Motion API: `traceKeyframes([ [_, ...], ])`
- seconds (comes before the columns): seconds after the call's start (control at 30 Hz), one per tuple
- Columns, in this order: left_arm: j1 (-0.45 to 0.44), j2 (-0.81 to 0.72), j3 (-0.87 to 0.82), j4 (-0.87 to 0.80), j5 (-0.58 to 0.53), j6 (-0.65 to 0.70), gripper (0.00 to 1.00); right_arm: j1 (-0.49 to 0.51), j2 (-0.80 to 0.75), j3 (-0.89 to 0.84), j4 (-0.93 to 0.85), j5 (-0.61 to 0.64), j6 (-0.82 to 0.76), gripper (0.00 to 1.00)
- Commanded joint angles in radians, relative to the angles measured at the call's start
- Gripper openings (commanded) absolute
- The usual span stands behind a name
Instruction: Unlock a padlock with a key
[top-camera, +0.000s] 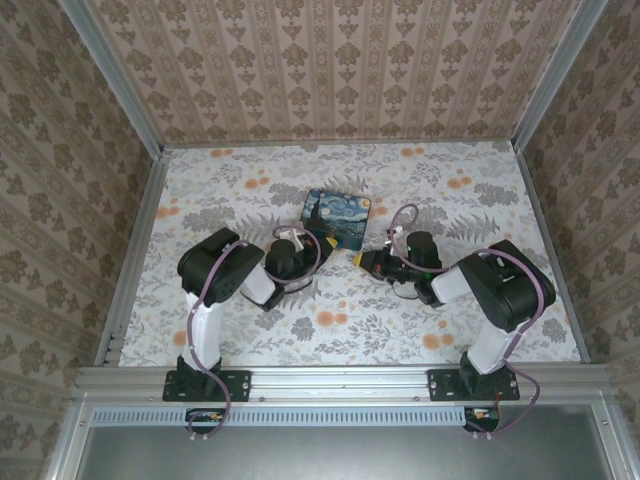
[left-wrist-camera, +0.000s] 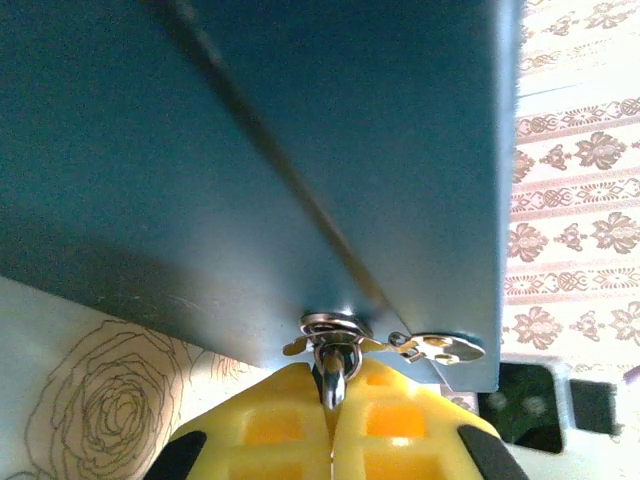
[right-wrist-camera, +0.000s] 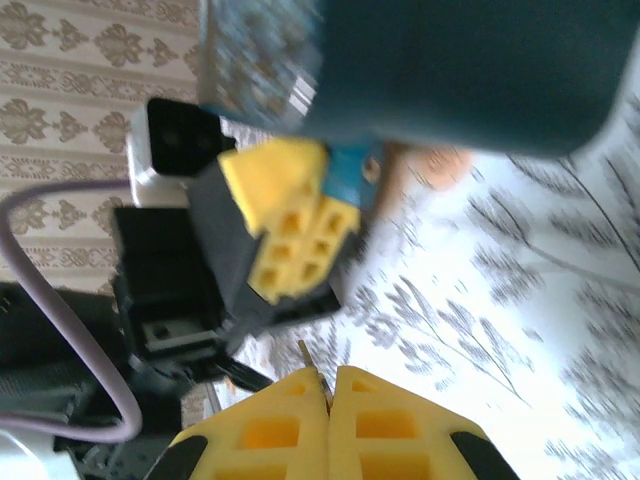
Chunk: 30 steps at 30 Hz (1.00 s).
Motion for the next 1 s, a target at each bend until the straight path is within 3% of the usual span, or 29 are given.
traceKeyframes([
  [0.0, 0.007, -0.034, -0.006, -0.034, 0.054, -0.043, 0.0, 0.01, 0.045, -0.05, 0.172, -0.003, 0.025, 0.0],
  [0.27, 0.008, -0.059, -0.007, -0.031, 0.088, -0.077, 0.0, 0.024, 0.172, -0.073, 0.356, 0.086, 0.133, 0.0],
  [0.97, 0.012, -0.095, -0.008, -0.029, 0.164, -0.052, 0.0, 0.071, 0.182, -0.022, 0.346, 0.232, 0.21, 0.0],
])
